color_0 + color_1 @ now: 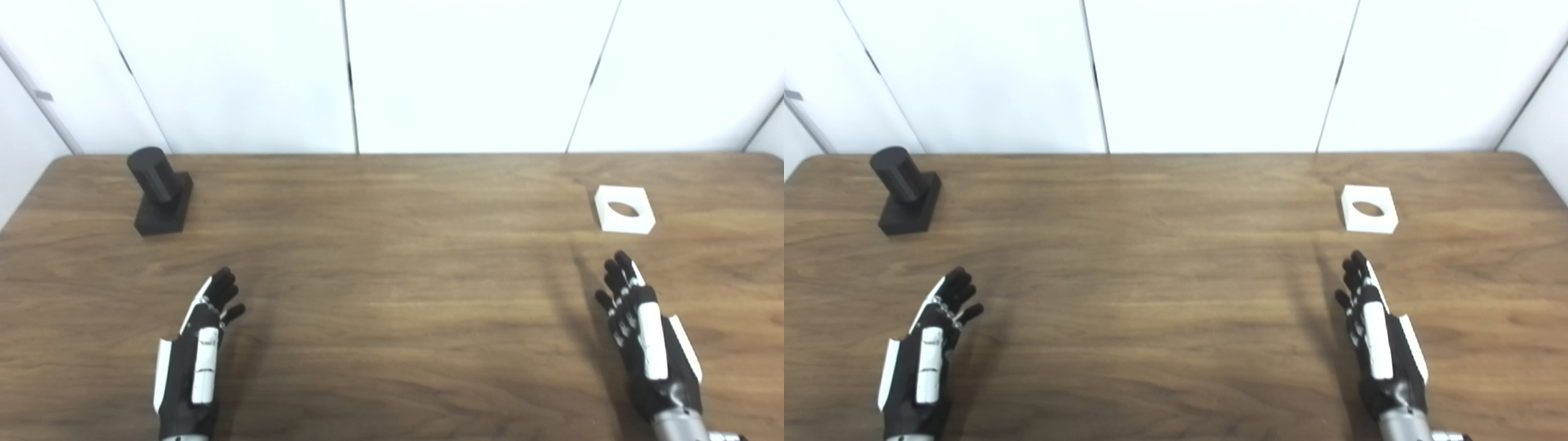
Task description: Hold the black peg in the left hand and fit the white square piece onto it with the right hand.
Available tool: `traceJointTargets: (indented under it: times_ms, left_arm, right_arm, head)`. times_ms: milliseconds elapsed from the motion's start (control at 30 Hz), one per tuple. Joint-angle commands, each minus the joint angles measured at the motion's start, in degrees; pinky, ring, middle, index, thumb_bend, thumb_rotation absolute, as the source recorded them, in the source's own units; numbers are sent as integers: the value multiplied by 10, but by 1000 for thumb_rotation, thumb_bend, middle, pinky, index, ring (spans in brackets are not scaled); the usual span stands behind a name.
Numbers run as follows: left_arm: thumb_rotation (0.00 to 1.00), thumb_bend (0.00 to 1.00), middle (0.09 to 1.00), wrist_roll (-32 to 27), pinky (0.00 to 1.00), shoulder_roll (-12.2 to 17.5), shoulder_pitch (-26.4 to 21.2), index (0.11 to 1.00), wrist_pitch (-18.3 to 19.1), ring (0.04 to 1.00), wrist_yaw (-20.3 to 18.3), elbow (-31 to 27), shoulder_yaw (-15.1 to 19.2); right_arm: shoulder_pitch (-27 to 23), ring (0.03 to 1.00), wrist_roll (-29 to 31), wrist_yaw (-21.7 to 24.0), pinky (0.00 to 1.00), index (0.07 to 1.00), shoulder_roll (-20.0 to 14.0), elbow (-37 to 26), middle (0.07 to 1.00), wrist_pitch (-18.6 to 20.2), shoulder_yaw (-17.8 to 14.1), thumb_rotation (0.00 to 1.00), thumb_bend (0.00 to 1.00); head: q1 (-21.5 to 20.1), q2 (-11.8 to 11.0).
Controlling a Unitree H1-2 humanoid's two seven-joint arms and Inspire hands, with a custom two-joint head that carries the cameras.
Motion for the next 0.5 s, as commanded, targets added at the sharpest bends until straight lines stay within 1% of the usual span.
traceJointTargets:
  times_ms: [0,167,300,367,467]
  left_arm:
    - [914,559,913,0,837,-40,-5,895,-9,908,6,17,2]
    - [931,535,917,-4,837,-38,-5,902,-16,909,1,23,1]
    - [941,531,921,-5,837,-37,-3,906,-17,910,-1,20,-1]
    - [926,541,916,-6,834,-39,-2,901,-15,905,1,18,-1]
    - [933,542,917,5,835,-40,-2,905,-10,906,4,17,-2]
  right_arm:
    - [-4,1000,4,9,1000,988,7,1,983,-24,-4,1000,519]
    - [-3,1000,3,8,1000,985,7,0,984,-27,-3,1000,520]
    - [-2,1000,3,10,1000,983,6,0,983,-33,-2,1000,502]
    - [-1,1000,4,8,1000,979,7,-1,981,-32,-3,1000,500]
    - [-1,1000,3,5,1000,980,7,-4,977,-25,-4,1000,497]
  head:
    - [1,1]
    - [1,1]
    - [2,1]
    - [6,1]
    - [19,0]
